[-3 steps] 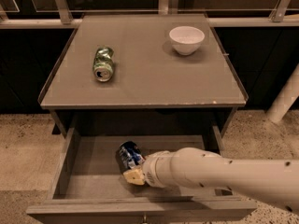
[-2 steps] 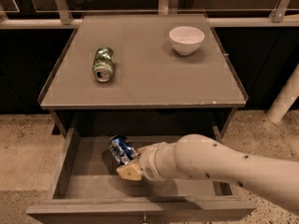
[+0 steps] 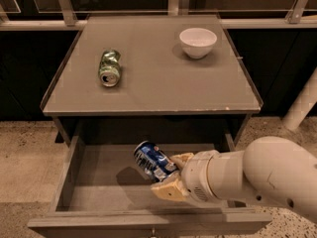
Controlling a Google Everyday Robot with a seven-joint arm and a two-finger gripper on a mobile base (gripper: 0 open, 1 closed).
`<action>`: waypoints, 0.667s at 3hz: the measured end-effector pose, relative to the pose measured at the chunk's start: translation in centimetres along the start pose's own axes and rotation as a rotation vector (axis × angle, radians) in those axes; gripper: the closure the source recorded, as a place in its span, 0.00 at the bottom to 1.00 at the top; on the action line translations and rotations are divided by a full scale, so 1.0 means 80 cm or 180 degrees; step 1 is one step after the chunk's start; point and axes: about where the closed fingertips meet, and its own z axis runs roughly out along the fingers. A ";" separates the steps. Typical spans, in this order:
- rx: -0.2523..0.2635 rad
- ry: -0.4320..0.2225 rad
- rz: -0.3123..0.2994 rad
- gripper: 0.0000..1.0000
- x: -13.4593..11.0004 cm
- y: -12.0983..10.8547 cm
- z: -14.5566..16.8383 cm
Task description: Pick pepsi can from top drawer and place on counter
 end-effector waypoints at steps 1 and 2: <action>0.0000 0.0000 0.0000 1.00 0.000 0.000 0.000; 0.0038 0.0012 -0.0068 1.00 -0.007 -0.001 -0.008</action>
Offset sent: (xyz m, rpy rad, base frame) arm 0.0016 -0.0058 0.0177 -0.0306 -0.0363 0.0087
